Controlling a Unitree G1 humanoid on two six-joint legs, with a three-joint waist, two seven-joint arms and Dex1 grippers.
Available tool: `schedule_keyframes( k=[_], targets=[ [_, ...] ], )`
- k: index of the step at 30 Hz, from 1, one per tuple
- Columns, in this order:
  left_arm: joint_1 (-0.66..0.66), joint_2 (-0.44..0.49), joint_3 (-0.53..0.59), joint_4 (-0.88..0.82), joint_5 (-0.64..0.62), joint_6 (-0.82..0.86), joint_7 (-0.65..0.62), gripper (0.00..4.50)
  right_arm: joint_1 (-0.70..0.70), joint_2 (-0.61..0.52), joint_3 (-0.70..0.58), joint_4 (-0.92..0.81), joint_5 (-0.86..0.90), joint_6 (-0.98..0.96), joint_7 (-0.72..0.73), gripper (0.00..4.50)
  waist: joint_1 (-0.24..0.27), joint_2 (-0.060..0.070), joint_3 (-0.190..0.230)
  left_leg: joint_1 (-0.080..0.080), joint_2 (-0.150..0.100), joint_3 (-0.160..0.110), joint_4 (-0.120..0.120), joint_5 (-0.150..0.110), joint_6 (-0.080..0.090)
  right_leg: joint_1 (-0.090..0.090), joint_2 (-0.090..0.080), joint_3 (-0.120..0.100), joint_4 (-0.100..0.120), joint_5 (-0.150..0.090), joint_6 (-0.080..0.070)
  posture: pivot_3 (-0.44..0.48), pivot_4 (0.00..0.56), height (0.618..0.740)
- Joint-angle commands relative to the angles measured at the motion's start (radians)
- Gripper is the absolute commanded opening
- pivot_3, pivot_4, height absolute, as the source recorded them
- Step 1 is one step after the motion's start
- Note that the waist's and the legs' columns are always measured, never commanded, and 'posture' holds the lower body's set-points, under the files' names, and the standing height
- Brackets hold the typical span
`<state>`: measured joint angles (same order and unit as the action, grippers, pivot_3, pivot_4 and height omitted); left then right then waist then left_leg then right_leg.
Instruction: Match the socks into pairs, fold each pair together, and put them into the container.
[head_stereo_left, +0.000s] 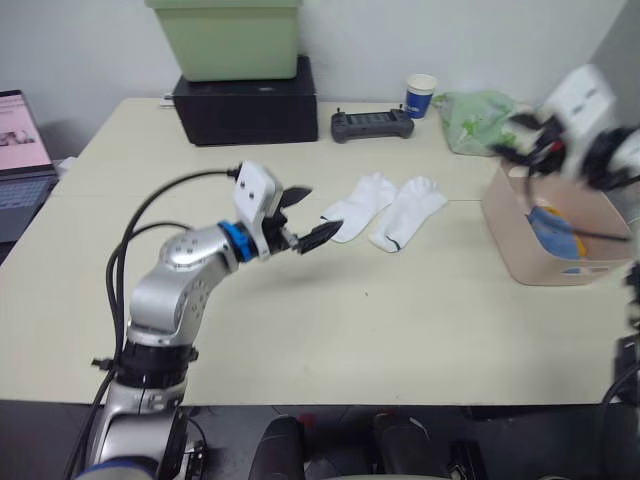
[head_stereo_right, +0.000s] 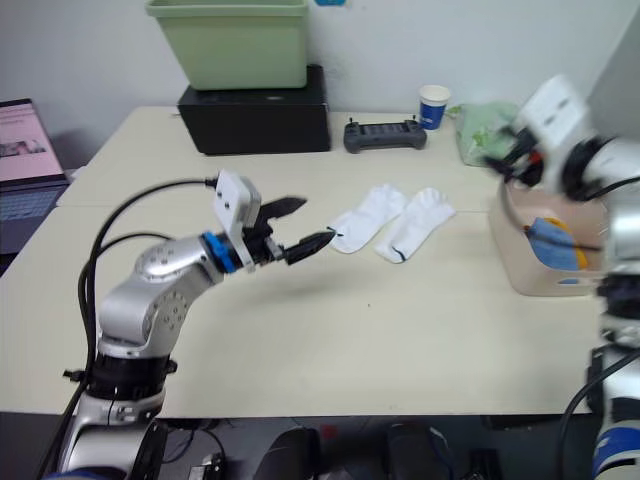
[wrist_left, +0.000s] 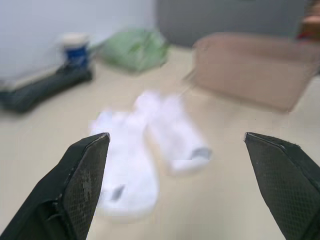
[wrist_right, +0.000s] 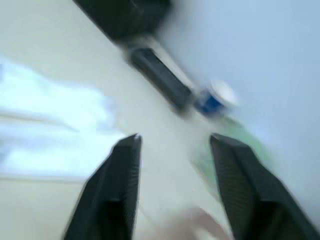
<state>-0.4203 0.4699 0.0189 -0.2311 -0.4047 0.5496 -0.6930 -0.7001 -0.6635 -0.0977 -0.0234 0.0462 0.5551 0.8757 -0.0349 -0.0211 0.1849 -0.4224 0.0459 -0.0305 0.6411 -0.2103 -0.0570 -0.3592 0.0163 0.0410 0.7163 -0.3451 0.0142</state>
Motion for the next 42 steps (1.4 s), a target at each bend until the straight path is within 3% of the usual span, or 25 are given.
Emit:
schedule_keyframes(
  k=[1, 3, 5, 8, 15, 19, 24, 31, 37, 42],
  targets=[
    [0.095, 0.001, 0.064, -0.097, 0.029, -0.057, 0.072, 4.50, 0.121, 0.115, -0.070, -0.218, 0.035, 0.093, -0.187, 3.81, 0.017, 0.002, 0.001, -0.002, -0.001, 0.000, 0.000, 0.000, 0.000, -0.001, -0.001, 0.000, 0.000, 0.000, 0.000, 0.000, 0.150, 0.740],
    [0.219, -0.017, 0.090, -0.137, 0.049, -0.089, 0.118, 4.50, 0.266, 0.187, -0.058, -0.315, 0.029, 0.068, -0.252, 4.48, 0.026, 0.002, 0.001, -0.009, -0.002, 0.001, 0.002, 0.000, 0.000, -0.009, -0.004, 0.002, 0.000, 0.000, 0.000, 0.000, 0.150, 0.740],
    [0.331, -0.031, 0.103, -0.164, 0.068, -0.132, 0.143, 4.50, 0.408, 0.186, -0.007, -0.367, -0.002, -0.018, -0.254, 4.48, 0.032, 0.002, 0.000, -0.012, -0.004, 0.004, 0.003, 0.000, -0.001, -0.011, -0.007, 0.005, -0.003, 0.000, 0.001, 0.000, 0.150, 0.740],
    [0.421, -0.040, 0.107, -0.179, 0.091, -0.187, 0.160, 4.50, 0.512, 0.181, 0.014, -0.364, -0.008, -0.084, -0.268, 4.48, 0.032, 0.002, 0.001, -0.012, -0.008, 0.005, 0.002, -0.002, 0.003, -0.011, -0.011, 0.005, -0.003, -0.001, 0.002, 0.000, 0.150, 0.740],
    [0.459, -0.044, 0.097, -0.176, 0.092, -0.216, 0.168, 4.50, 0.548, 0.182, 0.026, -0.301, -0.003, -0.166, -0.305, 4.48, 0.004, 0.003, 0.000, -0.008, -0.005, 0.005, 0.002, -0.003, 0.004, -0.009, -0.005, 0.005, 0.000, 0.000, 0.002, 0.000, 0.150, 0.740],
    [0.296, -0.011, -0.030, -0.026, 0.195, -0.281, 0.100, 4.50, 0.442, 0.216, 0.088, -0.261, -0.025, -0.154, -0.335, 4.48, 0.003, 0.003, 0.000, -0.008, -0.003, 0.006, 0.002, -0.003, 0.004, -0.010, 0.000, 0.004, 0.001, 0.001, 0.000, 0.000, 0.150, 0.740],
    [0.020, -0.073, -0.135, 0.308, 0.287, -0.405, 0.074, 4.50, 0.410, 0.218, 0.118, -0.284, -0.016, -0.114, -0.335, 4.48, 0.010, 0.002, 0.000, -0.009, -0.003, 0.006, 0.002, -0.003, 0.003, -0.009, 0.002, 0.003, -0.001, 0.002, -0.001, 0.000, 0.150, 0.740],
    [-0.276, -0.144, -0.211, 0.767, 0.397, -0.634, 0.032, 4.50, 0.433, 0.222, 0.100, -0.322, -0.015, -0.085, -0.379, 4.48, 0.010, 0.002, 0.000, -0.011, -0.006, 0.008, 0.003, -0.003, 0.004, -0.011, 0.000, 0.002, -0.001, 0.002, 0.000, 0.000, 0.150, 0.740],
    [-0.446, -0.235, -0.209, 1.079, 0.435, -0.688, 0.034, 4.50, 0.456, 0.231, 0.085, -0.351, -0.007, -0.062, -0.409, 4.48, 0.005, 0.002, 0.000, -0.011, -0.013, 0.006, 0.002, -0.003, 0.004, -0.012, 0.000, 0.002, 0.000, 0.001, 0.000, 0.000, 0.150, 0.740],
    [-0.491, -0.262, -0.207, 1.181, 0.439, -0.675, -0.036, 3.26, 0.448, 0.230, 0.081, -0.357, -0.006, -0.052, -0.423, 4.50, 0.003, 0.002, 0.000, -0.011, -0.014, 0.007, 0.002, -0.003, 0.004, -0.012, 0.000, 0.001, 0.000, 0.001, 0.001, 0.000, 0.150, 0.740]
  ],
)
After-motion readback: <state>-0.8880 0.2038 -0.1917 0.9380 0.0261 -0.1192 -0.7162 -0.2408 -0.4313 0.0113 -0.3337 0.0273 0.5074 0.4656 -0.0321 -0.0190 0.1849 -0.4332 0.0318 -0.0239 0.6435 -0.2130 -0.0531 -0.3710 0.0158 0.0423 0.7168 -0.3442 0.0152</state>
